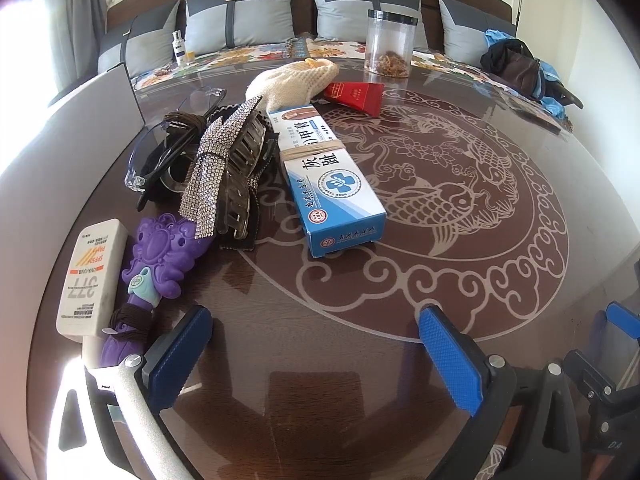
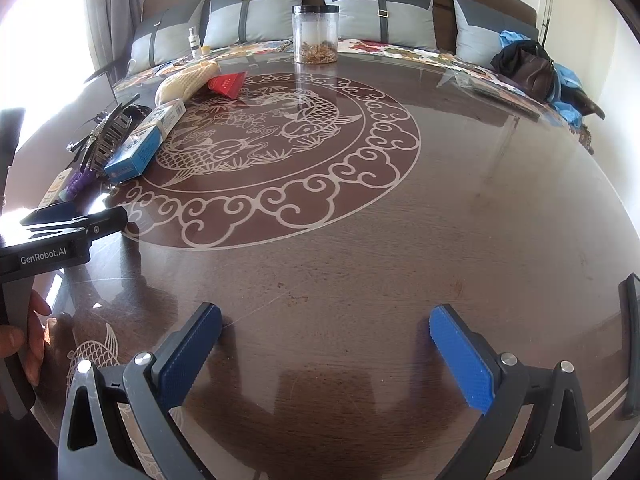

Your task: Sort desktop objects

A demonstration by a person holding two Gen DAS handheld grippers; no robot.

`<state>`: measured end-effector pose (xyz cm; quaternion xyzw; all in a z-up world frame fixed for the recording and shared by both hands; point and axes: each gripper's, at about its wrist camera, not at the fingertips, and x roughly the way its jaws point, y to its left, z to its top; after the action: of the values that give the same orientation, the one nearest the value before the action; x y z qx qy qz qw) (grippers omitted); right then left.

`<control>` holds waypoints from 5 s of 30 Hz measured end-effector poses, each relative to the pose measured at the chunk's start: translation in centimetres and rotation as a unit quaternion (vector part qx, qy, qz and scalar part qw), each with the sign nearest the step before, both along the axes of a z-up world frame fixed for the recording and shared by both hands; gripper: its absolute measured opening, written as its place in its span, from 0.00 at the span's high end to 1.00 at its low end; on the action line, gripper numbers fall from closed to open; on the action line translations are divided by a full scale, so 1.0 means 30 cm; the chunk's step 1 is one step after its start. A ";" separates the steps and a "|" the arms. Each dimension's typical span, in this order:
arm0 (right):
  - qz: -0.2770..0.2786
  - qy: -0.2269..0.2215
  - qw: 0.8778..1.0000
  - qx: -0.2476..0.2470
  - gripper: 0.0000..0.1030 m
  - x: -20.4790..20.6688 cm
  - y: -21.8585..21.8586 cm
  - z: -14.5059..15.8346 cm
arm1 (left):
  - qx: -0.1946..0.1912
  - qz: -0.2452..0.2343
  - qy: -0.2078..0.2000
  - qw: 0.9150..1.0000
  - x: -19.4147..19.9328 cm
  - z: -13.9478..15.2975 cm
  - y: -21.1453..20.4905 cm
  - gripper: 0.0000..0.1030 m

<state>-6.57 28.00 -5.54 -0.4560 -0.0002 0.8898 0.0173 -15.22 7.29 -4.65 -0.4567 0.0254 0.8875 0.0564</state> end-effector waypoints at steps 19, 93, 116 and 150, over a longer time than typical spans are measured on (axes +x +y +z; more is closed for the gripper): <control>0.000 0.000 1.000 0.000 0.00 0.002 0.000 -0.001 | 0.000 0.000 0.000 1.000 0.003 0.001 -0.001 0.00; 0.002 0.000 1.000 -0.001 0.00 0.004 0.001 -0.001 | 0.044 0.078 -0.035 0.995 -0.007 0.164 -0.371 0.00; 0.002 0.000 1.000 0.000 0.00 0.004 -0.001 -0.001 | 0.074 0.186 -0.023 0.980 -0.102 0.020 -0.531 0.07; 0.002 0.000 1.000 0.001 0.00 0.005 -0.001 -0.001 | -0.004 0.119 -0.063 0.991 -0.139 0.020 -0.371 0.29</control>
<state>-6.43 27.98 -5.58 -0.4562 -0.0025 0.8897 0.0159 -19.38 -3.85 -4.04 -0.5114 -0.0289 0.8574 -0.0502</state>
